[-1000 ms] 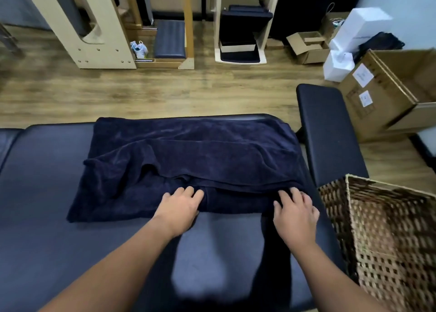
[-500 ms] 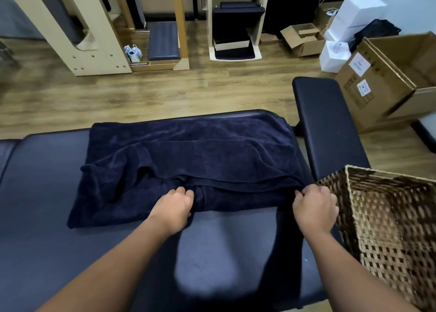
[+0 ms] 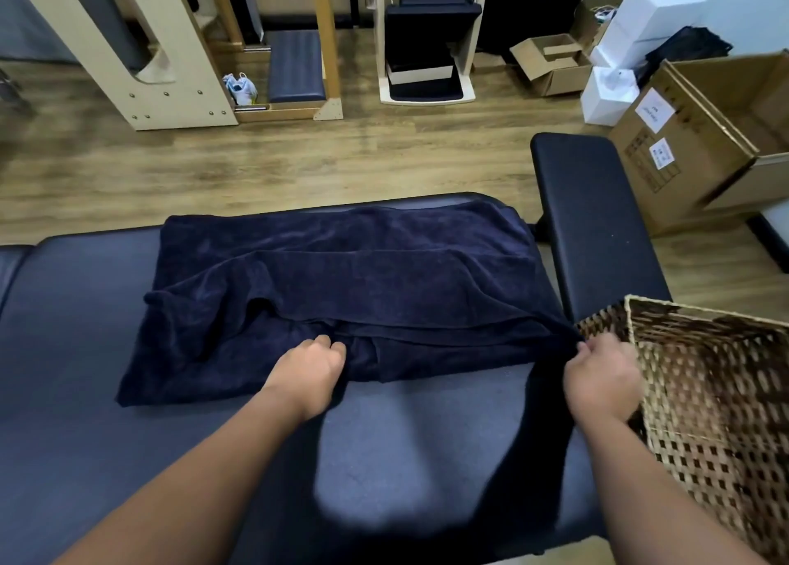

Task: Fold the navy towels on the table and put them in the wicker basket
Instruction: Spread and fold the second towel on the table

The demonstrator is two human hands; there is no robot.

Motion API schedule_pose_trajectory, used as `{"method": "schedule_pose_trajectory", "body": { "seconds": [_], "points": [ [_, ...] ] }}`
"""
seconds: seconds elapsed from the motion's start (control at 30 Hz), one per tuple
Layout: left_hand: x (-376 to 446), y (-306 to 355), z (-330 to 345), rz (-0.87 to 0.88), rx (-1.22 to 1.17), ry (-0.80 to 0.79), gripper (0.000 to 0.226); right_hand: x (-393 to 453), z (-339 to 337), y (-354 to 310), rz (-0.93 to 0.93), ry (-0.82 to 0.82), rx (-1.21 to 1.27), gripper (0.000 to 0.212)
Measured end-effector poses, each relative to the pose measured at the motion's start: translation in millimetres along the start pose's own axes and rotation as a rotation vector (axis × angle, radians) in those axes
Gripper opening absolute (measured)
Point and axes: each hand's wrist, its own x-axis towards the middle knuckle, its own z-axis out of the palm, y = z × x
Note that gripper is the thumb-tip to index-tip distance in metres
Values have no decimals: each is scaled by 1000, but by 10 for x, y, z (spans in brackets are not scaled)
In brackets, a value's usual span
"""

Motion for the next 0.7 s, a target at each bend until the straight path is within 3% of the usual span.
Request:
{"method": "schedule_pose_trajectory", "body": {
  "seconds": [0.17,0.3,0.37,0.5,0.6,0.7],
  "points": [
    [-78,-29,80,0,-5,-7,30,258,-100,-18,128,-113,-90,23],
    [-114,-7,123,10,-16,-11,36,-87,-99,-214,-93,-107,-153,29],
    [-136,-17,96,21,-52,-42,32,-296,-60,-323,-209,-158,-198,21],
    [-218,-31,95,95,-166,-167,22,-624,87,-492,-268,-201,-69,21],
    [-271,-114,104,-101,-416,-69,22,-689,71,-660,-245,-245,72,34],
    [-322,-273,149,-431,-502,197,20,-671,6,-816,-183,-296,179,57]
  ]
}}
